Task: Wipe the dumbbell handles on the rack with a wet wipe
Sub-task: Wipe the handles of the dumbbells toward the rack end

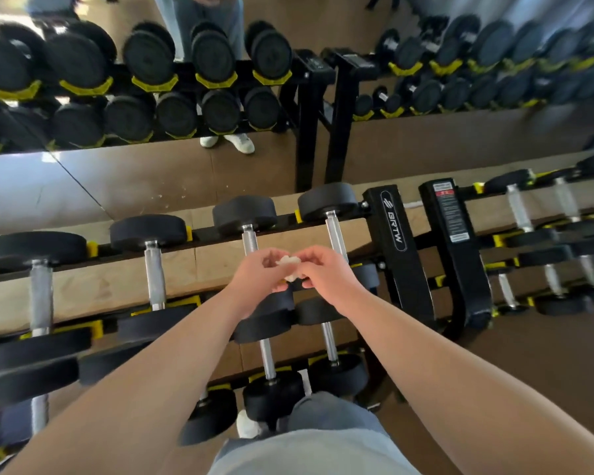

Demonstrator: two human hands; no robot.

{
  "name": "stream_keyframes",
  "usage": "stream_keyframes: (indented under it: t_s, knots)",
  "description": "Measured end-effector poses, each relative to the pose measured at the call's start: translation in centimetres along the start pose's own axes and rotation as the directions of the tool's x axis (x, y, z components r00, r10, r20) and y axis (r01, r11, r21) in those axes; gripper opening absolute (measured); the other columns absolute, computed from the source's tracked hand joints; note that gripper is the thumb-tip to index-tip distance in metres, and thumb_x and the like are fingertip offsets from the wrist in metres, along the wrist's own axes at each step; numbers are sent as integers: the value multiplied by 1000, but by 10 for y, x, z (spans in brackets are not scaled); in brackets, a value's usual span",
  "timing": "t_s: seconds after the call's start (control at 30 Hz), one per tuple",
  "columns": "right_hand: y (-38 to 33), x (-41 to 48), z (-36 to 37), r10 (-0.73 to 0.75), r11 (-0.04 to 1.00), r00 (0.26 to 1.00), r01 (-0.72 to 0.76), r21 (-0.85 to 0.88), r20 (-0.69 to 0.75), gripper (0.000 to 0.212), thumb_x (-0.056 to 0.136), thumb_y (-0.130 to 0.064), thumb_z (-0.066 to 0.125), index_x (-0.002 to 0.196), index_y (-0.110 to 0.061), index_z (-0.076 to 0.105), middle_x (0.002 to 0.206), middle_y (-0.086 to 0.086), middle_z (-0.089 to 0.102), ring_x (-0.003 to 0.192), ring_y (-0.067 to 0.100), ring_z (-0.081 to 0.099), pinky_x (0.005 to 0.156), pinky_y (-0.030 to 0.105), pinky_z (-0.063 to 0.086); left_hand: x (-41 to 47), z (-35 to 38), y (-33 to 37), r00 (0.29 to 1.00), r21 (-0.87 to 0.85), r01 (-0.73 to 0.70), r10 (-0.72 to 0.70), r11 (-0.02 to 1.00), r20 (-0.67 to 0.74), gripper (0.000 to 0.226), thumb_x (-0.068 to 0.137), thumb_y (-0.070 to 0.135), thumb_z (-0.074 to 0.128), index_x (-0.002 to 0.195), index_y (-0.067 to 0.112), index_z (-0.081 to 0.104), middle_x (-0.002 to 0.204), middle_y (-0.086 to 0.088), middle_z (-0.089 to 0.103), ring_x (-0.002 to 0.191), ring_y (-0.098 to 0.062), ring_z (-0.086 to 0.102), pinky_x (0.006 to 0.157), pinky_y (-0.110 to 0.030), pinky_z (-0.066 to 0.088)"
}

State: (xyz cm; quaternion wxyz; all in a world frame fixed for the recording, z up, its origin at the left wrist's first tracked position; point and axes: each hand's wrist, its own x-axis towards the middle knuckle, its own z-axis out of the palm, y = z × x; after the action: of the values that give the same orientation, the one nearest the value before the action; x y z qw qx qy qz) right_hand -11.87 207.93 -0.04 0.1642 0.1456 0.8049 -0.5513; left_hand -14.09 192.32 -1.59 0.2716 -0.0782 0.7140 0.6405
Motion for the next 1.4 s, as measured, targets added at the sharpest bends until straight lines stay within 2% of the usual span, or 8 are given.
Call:
stream_keyframes:
  t_s: [0.2, 0.37, 0.53, 0.73, 0.93, 1.13, 1.3, 1.4]
  knots:
    - [9, -9, -22, -71, 989, 997, 72, -131, 16, 21, 93, -35, 75, 109, -27, 64, 101, -8, 70, 93, 10, 69, 84, 31, 60, -2, 23, 2, 998, -51, 57, -58, 997, -16, 17, 95, 26, 71, 108, 16, 66, 107, -7, 72, 99, -20, 72, 81, -29, 62]
    - [20, 7, -47, 46, 974, 998, -36, 224, -41, 14, 92, -15, 76, 105, -19, 70, 105, 6, 73, 95, 23, 74, 88, 43, 63, 7, 45, 7, 995, -75, 99, -99, 992, -6, 18, 97, 30, 68, 107, 16, 68, 104, -4, 76, 99, -15, 74, 84, -31, 62]
    - [31, 35, -84, 97, 959, 995, -85, 269, -33, 16, 94, -5, 69, 103, -17, 68, 114, 10, 68, 100, 26, 72, 88, 41, 63, 30, 73, 17, 990, -39, 124, -126, 992, -55, 12, 99, 28, 66, 102, 17, 68, 105, -4, 75, 102, -16, 72, 82, -28, 61]
    - [45, 70, -131, 89, 989, 969, -113, 91, 232, 26, 93, -9, 73, 115, -22, 67, 114, 6, 70, 98, 22, 72, 81, 31, 62, 62, 111, 29, 975, -236, 133, -170, 963, -144, 16, 100, 17, 64, 115, 11, 64, 110, -12, 73, 93, -21, 73, 79, -30, 62]
    - [64, 101, -152, 113, 994, 985, -113, -12, 127, 17, 93, -26, 71, 110, -24, 71, 101, -4, 72, 94, 14, 69, 83, 33, 61, 82, 143, 27, 967, 61, 135, -118, 989, -225, 11, 94, 23, 73, 103, 28, 70, 97, 4, 75, 93, -13, 72, 78, -22, 59]
    - [86, 123, -142, 231, 960, 973, -232, 154, 25, 14, 95, -13, 69, 99, -25, 74, 97, -1, 76, 83, 15, 76, 79, 37, 65, 95, 164, 19, 952, 115, 143, -105, 983, -287, 16, 94, 26, 72, 110, 29, 76, 97, 11, 76, 95, -9, 70, 87, -30, 57]
    - [97, 137, -139, 350, 886, 910, -399, 237, 222, 20, 94, -18, 72, 113, -18, 77, 112, 5, 74, 102, 20, 72, 90, 39, 62, 105, 168, 19, 939, 10, 205, -194, 979, -285, 24, 100, 17, 62, 115, 31, 73, 108, 11, 72, 103, -7, 64, 95, -30, 51]
    - [99, 147, -148, 335, 788, 883, -453, 417, 328, 20, 94, -13, 73, 113, -7, 76, 110, 12, 76, 100, 22, 74, 85, 33, 61, 113, 162, 16, 937, -100, 225, -243, 969, -249, 28, 100, 10, 60, 116, 29, 72, 113, 9, 70, 108, -8, 64, 93, -27, 53]
